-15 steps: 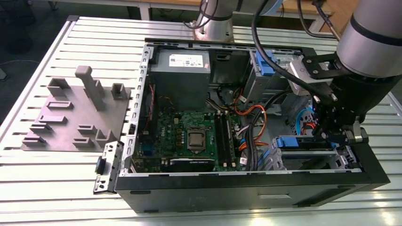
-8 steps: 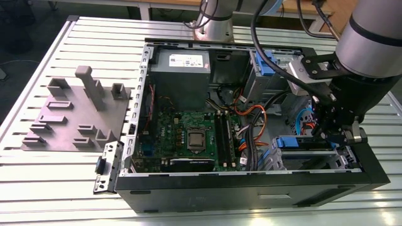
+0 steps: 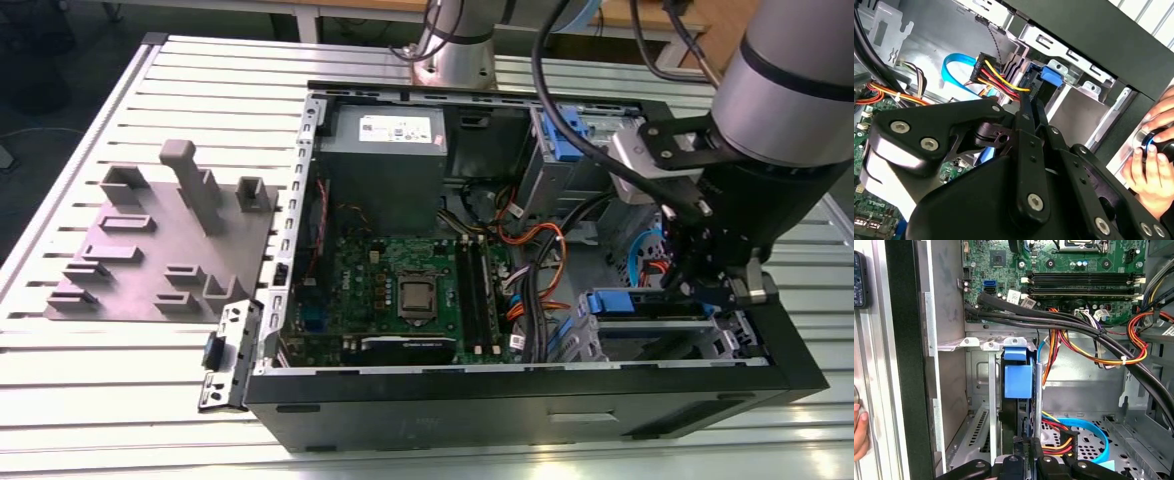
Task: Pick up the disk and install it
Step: 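Insert the first disk wire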
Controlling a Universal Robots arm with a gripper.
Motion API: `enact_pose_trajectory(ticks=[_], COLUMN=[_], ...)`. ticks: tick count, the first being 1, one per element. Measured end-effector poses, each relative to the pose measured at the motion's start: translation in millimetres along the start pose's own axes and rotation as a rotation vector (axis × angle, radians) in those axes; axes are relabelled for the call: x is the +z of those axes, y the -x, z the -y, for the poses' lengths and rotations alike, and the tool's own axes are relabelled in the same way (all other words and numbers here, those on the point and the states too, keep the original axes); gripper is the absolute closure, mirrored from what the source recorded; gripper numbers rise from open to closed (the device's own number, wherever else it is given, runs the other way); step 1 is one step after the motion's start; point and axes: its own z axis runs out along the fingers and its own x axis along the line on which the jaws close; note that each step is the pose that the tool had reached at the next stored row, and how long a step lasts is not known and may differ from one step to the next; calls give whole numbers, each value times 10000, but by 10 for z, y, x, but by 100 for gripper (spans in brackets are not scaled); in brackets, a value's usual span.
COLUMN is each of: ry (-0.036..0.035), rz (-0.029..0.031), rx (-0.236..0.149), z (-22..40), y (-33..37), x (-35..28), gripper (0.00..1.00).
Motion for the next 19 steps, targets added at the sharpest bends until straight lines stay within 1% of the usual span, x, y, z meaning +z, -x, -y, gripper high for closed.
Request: enact_pose_trajectory(ticks=[4,7,10,15,16,17,18,19], ry=[0,1,0,0,1,4,7,8], rz=[3,-4,8,10,33,41,33,26], rx=[1,-1,2,2,6,8,7,5], z=[-7,-10,-13,-12,-12,-10,-7,-2], y=[1,1,2,2,3,2,1,0], x=[36,52,63,61,60,52,33,13], gripper=[84,84,84,84,84,82,82,76])
